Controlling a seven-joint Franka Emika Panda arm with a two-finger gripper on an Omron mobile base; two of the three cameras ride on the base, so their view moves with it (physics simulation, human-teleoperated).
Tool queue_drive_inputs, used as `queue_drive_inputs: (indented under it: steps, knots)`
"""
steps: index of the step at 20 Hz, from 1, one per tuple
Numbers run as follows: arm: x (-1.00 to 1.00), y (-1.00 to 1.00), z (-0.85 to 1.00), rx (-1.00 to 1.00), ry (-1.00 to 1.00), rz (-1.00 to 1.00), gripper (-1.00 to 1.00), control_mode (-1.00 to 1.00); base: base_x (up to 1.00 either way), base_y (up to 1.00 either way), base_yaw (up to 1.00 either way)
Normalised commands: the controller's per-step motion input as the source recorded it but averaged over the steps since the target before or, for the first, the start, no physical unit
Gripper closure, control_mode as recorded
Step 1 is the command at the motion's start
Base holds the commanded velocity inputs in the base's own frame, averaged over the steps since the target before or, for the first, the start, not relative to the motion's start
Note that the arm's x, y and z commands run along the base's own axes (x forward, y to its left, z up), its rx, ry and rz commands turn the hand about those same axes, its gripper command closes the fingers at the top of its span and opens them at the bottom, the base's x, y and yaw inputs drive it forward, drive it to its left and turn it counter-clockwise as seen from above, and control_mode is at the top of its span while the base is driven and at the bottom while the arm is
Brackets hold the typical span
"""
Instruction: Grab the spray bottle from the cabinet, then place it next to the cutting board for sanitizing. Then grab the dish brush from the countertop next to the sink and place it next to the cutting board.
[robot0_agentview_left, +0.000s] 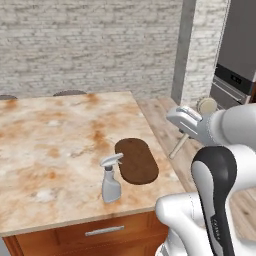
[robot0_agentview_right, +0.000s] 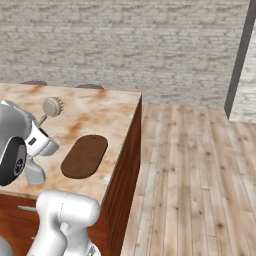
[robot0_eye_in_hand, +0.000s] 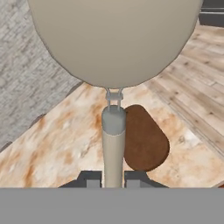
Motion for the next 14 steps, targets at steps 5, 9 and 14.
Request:
queue_drive_inputs:
  steps: [5,9,14]
  knots:
    - [0.0,0.0,0.0,0.0,0.0,0.0,1.0,1.0,-0.31,0.0,-0.12]
    - [-0.26,-0.04,-0.01,0.01,0.03,-0.07,1.0,-1.0,-0.2,0.0,-0.05]
    - [-0.16,-0.28,-0.39,0.0,0.44,-0.08,1.0,-1.0,0.0,0.0,0.0]
